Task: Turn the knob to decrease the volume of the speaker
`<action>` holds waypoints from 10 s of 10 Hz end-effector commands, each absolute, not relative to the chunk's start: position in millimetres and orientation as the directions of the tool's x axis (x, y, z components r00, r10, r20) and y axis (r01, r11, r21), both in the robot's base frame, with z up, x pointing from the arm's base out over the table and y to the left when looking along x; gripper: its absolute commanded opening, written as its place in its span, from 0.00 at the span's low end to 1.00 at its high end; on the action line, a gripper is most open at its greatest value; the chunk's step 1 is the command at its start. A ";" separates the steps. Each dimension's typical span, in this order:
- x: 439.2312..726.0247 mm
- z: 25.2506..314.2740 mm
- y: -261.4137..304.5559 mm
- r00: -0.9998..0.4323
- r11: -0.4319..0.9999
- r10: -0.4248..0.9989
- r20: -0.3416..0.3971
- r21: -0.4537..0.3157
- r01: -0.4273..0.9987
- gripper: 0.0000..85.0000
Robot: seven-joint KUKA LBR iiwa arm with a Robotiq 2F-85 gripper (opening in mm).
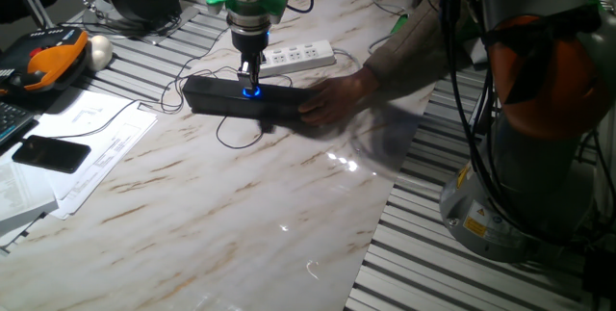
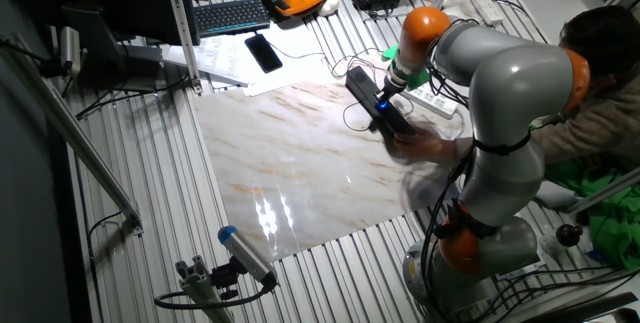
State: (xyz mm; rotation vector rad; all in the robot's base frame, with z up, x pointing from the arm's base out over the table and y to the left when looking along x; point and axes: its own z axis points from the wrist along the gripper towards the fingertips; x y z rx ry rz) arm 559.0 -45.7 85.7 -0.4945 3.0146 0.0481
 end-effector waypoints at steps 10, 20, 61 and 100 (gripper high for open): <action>558.5 86.0 -45.8 -0.901 0.903 -0.430 -0.063 -0.008 -0.430 0.00; 556.1 120.1 -37.0 -0.991 0.991 -0.130 0.004 -0.026 -0.131 0.60; 562.5 78.2 -38.5 -0.765 0.766 0.640 -0.073 -0.019 0.643 0.20; 531.4 182.3 47.9 -0.977 0.978 0.205 0.064 -0.037 0.203 0.00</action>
